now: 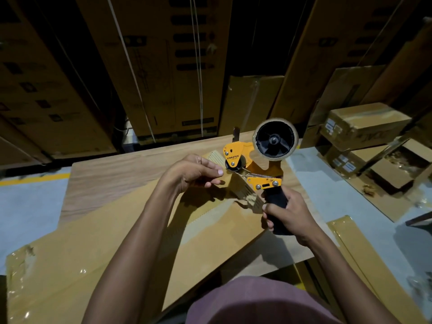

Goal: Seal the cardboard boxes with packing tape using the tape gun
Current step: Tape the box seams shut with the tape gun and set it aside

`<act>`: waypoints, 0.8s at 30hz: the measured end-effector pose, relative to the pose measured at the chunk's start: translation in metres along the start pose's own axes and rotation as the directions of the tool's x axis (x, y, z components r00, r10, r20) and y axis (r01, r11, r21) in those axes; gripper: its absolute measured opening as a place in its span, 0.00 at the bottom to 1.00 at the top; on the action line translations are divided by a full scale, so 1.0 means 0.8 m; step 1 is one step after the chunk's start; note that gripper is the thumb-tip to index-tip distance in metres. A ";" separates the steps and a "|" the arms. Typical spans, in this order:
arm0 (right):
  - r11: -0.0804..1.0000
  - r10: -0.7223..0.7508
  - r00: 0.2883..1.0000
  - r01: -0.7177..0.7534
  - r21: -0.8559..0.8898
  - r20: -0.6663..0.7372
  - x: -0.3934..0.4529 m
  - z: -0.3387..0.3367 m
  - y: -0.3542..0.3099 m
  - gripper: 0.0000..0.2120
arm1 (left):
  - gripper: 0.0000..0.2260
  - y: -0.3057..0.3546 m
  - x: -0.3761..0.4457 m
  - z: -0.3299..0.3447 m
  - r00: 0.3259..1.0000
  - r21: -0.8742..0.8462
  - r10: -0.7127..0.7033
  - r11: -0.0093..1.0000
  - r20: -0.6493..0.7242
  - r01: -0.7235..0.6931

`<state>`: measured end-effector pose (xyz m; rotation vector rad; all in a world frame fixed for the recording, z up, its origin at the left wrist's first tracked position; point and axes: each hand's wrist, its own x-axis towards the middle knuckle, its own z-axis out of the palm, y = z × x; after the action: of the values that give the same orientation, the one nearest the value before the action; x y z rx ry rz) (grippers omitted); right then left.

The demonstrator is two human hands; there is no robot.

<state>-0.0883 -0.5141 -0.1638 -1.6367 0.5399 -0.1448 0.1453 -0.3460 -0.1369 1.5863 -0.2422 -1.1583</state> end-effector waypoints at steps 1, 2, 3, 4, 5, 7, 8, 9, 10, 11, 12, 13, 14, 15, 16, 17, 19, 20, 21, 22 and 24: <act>1.000 -0.006 1.000 0.006 -0.014 -0.002 0.005 0.000 0.001 0.08 | 0.10 0.004 0.005 0.000 0.999 0.029 0.015 0.999 -0.043 -0.014; 1.000 -0.005 1.000 0.005 -0.029 -0.002 0.009 0.001 0.003 0.08 | 0.10 0.010 0.010 0.000 0.995 0.069 0.039 0.997 -0.091 -0.032; 0.999 -0.004 1.000 0.004 -0.040 -0.003 0.014 0.004 0.003 0.08 | 0.09 0.015 0.016 0.000 0.988 0.120 0.068 0.991 -0.141 -0.051; 0.999 -0.004 1.000 0.003 -0.052 -0.010 0.018 0.008 0.004 0.08 | 0.09 0.021 0.023 -0.001 0.977 0.178 0.099 0.982 -0.186 -0.066; 0.997 -0.022 0.999 0.020 -0.080 -0.027 0.024 0.013 0.004 0.09 | 0.07 0.027 0.031 -0.001 0.966 0.245 0.132 0.967 -0.223 -0.076; 0.975 -0.116 0.990 0.097 -0.201 -0.085 0.038 0.022 0.008 0.11 | 0.06 0.036 0.049 -0.002 0.942 0.424 0.217 0.901 -0.257 -0.092; 0.962 -0.142 0.983 0.110 -0.250 -0.114 0.047 0.026 0.011 0.10 | 0.08 0.040 0.058 -0.004 0.932 0.507 0.260 0.856 -0.253 -0.101; 0.958 -0.148 0.979 0.107 -0.265 -0.140 0.056 0.028 0.012 0.09 | 0.09 0.044 0.067 -0.006 0.926 0.565 0.291 0.818 -0.242 -0.110; 0.959 -0.143 0.976 0.096 -0.266 -0.166 0.064 0.029 0.013 0.08 | 0.09 0.047 0.075 -0.007 0.922 0.605 0.314 0.787 -0.227 -0.119; 0.961 -0.144 0.972 0.092 -0.262 -0.188 0.071 0.031 0.013 0.07 | 0.09 0.050 0.083 -0.009 0.919 0.639 0.336 0.758 -0.209 -0.132; 0.964 -0.139 0.970 0.085 -0.252 -0.202 0.077 0.032 0.012 0.07 | 0.09 0.054 0.089 -0.010 0.914 0.668 0.357 0.730 -0.192 -0.145; 0.971 -0.133 0.970 0.086 -0.225 -0.202 0.084 0.034 0.011 0.07 | 0.08 0.057 0.095 -0.012 0.907 0.691 0.379 0.705 -0.182 -0.156; 0.977 -0.117 0.974 0.078 -0.197 -0.195 0.089 0.035 0.009 0.07 | 0.09 0.060 0.103 -0.013 0.899 0.708 0.396 0.689 -0.185 -0.158; 0.981 -0.102 0.978 0.069 -0.179 -0.182 0.096 0.036 0.007 0.06 | 0.09 0.062 0.111 -0.015 0.888 0.723 0.415 0.673 -0.197 -0.154; 0.983 -0.083 0.981 0.052 -0.176 -0.176 0.102 0.036 0.006 0.05 | 0.08 0.064 0.118 -0.017 0.876 0.744 0.431 0.653 -0.215 -0.138; 0.983 -0.065 0.983 0.034 -0.178 -0.170 0.109 0.036 0.005 0.05 | 0.08 0.066 0.124 -0.017 0.865 0.768 0.446 0.629 -0.228 -0.121; 0.983 -0.027 0.988 -0.002 -0.182 -0.153 0.117 0.037 0.005 0.06 | 0.09 0.065 0.136 -0.018 0.855 0.812 0.459 0.578 -0.242 -0.081; 0.981 -0.013 0.989 -0.015 -0.192 -0.144 0.119 0.037 0.006 0.06 | 0.10 0.063 0.139 -0.017 0.859 0.823 0.451 0.564 -0.243 -0.063; 0.977 -0.013 0.990 -0.017 -0.213 -0.140 0.121 0.039 0.008 0.07 | 0.12 0.058 0.143 -0.017 0.864 0.829 0.441 0.557 -0.243 -0.051; 0.969 -0.016 0.990 -0.020 -0.248 -0.139 0.122 0.039 0.010 0.07 | 0.12 0.053 0.147 -0.018 0.867 0.828 0.433 0.558 -0.248 -0.042; 0.955 -0.019 0.990 -0.022 -0.295 -0.136 0.123 0.039 0.013 0.07 | 0.10 0.043 0.151 -0.022 0.871 0.786 0.415 0.616 -0.264 -0.056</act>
<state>0.0083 -0.5284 -0.1996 -1.9280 0.6945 -0.1839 0.2334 -0.4291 -0.1749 2.4174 -0.7082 -0.4429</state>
